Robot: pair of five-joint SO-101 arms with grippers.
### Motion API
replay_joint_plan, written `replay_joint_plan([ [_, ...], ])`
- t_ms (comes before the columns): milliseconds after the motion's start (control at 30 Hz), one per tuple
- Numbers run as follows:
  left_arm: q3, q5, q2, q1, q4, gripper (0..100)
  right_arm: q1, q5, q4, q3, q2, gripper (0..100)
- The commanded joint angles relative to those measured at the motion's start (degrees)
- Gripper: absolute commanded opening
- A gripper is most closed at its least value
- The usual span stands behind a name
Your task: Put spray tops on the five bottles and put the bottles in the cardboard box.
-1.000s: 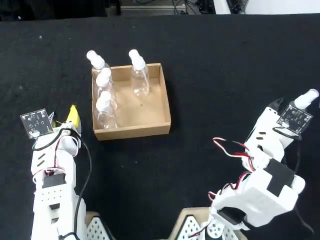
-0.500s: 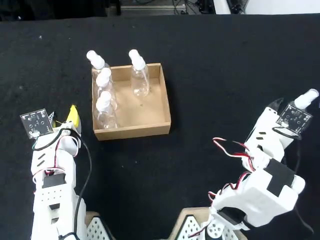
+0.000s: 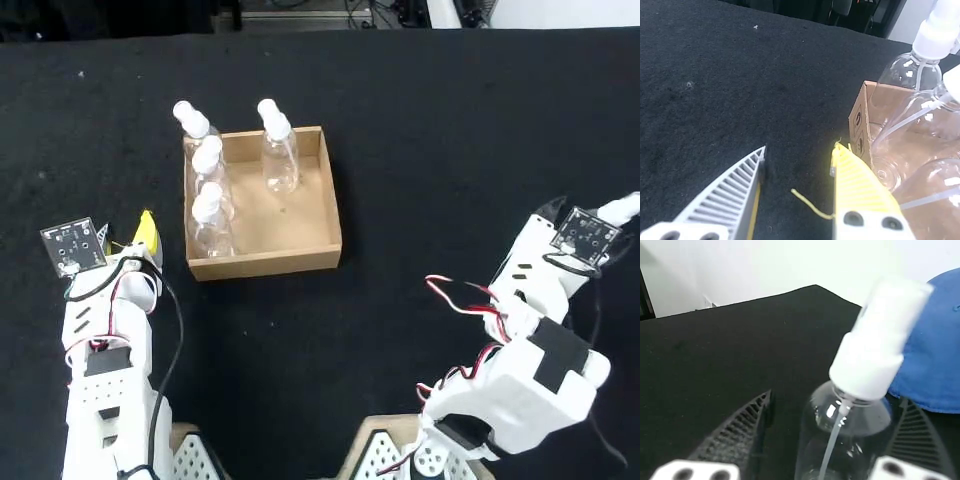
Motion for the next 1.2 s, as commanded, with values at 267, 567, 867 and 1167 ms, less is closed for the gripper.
replay_joint_plan([
  [267, -0.6, -0.3, -1.1, 0.6, -1.5, 19, 4.0, 0.1, -1.8, -2.5, -0.4, 16.2],
  [567, -0.6, -0.3, -1.1, 0.6, -1.5, 19, 9.1, -7.2, -8.6, -1.1, -0.8, 3.1],
  [867, -0.6, -0.3, -1.1, 0.6, -1.5, 19, 3.7, -7.1, -7.8, 5.2, -12.0, 3.1],
  [1167, -0.7, -0.3, -1.2, 0.1, -1.5, 19, -18.5, -4.0, 24.0, 10.3, -47.7, 3.1],
])
